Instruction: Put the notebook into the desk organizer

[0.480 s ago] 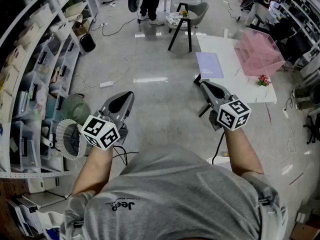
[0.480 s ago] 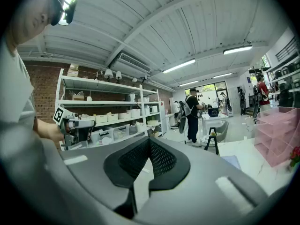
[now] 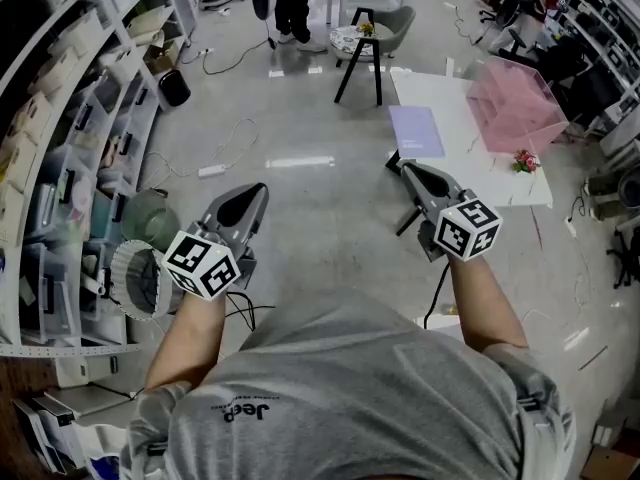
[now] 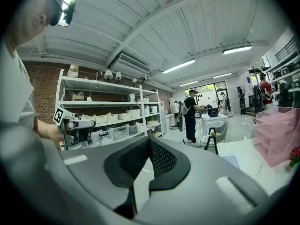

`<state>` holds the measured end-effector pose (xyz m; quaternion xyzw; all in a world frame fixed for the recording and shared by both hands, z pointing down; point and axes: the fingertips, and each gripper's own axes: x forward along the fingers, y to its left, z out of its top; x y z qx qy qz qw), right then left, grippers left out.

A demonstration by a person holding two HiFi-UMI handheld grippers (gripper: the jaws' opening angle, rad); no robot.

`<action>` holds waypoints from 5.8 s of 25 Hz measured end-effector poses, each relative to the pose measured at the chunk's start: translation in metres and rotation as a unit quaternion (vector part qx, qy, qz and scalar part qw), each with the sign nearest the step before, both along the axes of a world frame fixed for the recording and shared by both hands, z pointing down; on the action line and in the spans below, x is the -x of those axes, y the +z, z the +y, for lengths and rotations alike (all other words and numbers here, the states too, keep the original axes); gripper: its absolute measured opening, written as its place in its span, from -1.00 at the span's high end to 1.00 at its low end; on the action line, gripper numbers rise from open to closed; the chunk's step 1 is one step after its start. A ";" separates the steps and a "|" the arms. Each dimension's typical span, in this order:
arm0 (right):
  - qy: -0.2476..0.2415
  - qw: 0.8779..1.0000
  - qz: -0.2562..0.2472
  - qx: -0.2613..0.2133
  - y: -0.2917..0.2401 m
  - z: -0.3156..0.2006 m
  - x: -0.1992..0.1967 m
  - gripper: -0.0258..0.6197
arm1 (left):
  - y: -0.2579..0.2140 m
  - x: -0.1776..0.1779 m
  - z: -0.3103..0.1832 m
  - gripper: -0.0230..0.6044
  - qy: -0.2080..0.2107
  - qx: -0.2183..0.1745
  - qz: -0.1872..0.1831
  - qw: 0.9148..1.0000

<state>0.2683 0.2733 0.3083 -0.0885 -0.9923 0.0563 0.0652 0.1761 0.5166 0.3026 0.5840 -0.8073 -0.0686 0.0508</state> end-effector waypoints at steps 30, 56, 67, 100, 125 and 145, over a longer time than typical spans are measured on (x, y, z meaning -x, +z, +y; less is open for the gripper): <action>-0.040 0.999 -0.008 -0.010 0.001 -0.094 -0.025 0.91 | 0.001 -0.024 -0.106 -0.80 -0.013 0.001 0.032 0.999; 0.058 0.998 -0.011 -0.014 -0.007 -0.145 0.304 0.91 | 0.011 0.349 -0.188 -0.80 0.109 -0.005 0.038 0.993; 0.076 0.997 0.000 0.004 0.015 -0.209 0.408 0.91 | 0.031 0.463 -0.256 -0.80 0.129 0.016 0.059 0.990; 0.285 0.958 0.032 0.022 0.092 -0.457 0.321 0.91 | 0.202 0.341 -0.545 -0.80 0.392 0.184 0.184 0.883; 0.404 0.911 0.058 0.064 0.147 -0.507 0.125 0.91 | 0.441 0.147 -0.622 -0.56 0.349 0.360 0.492 0.712; 0.508 0.861 0.030 0.003 0.056 -0.505 0.113 0.91 | 0.255 0.190 -0.634 0.64 0.538 0.393 0.250 0.703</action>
